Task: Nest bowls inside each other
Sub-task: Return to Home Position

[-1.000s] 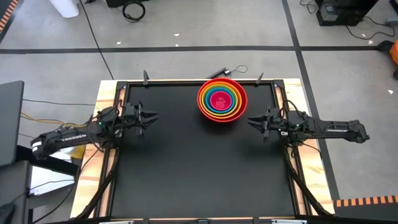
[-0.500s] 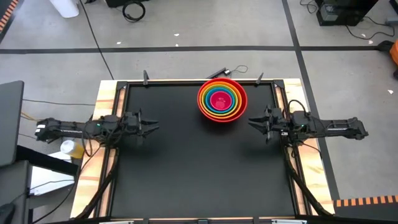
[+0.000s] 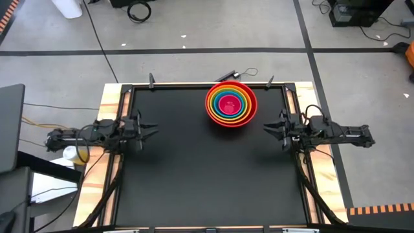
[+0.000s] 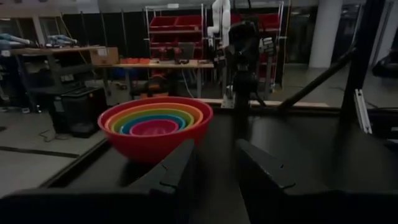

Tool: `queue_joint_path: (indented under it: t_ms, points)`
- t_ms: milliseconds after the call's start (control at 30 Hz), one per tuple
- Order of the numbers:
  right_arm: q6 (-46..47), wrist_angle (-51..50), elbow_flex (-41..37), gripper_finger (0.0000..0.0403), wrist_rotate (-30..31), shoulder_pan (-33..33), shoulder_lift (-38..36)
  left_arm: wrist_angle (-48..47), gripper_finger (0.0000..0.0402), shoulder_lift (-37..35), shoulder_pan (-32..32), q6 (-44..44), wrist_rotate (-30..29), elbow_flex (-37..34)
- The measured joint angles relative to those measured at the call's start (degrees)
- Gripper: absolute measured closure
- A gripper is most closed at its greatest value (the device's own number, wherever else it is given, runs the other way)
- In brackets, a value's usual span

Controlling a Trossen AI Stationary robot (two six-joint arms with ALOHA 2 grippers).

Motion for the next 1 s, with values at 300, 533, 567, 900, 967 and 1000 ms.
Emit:
queue_joint_path:
  t_ms: [300,533,567,900,967,1000]
  points:
    - [1.52,7.31,-9.03,0.0294,-2.98,0.03,-2.29,2.24,0.0286,-2.0,0.0,-1.89,0.79,-4.89]
    - [-0.49,9.45,-10.73,0.0294,-1.63,0.0,-2.28,6.39,0.0286,-1.75,1.08,-2.76,0.14,-8.16]
    - [-0.54,10.06,-10.97,0.0294,-1.7,0.0,-2.28,6.42,0.0286,-1.68,1.38,-3.03,0.01,-8.16]
    - [-2.19,13.74,-11.22,0.0294,1.73,0.0,-2.19,6.23,0.0286,-1.61,1.75,-4.47,1.22,-8.18]
    - [-2.11,13.7,-11.22,0.0294,1.42,0.0,-2.18,6.22,0.0286,-1.48,1.75,-4.7,1.22,-8.18]
    - [-1.77,13.71,-11.22,0.0294,1.39,0.0,-2.19,6.2,0.0285,-1.48,1.75,-4.7,1.22,-8.18]
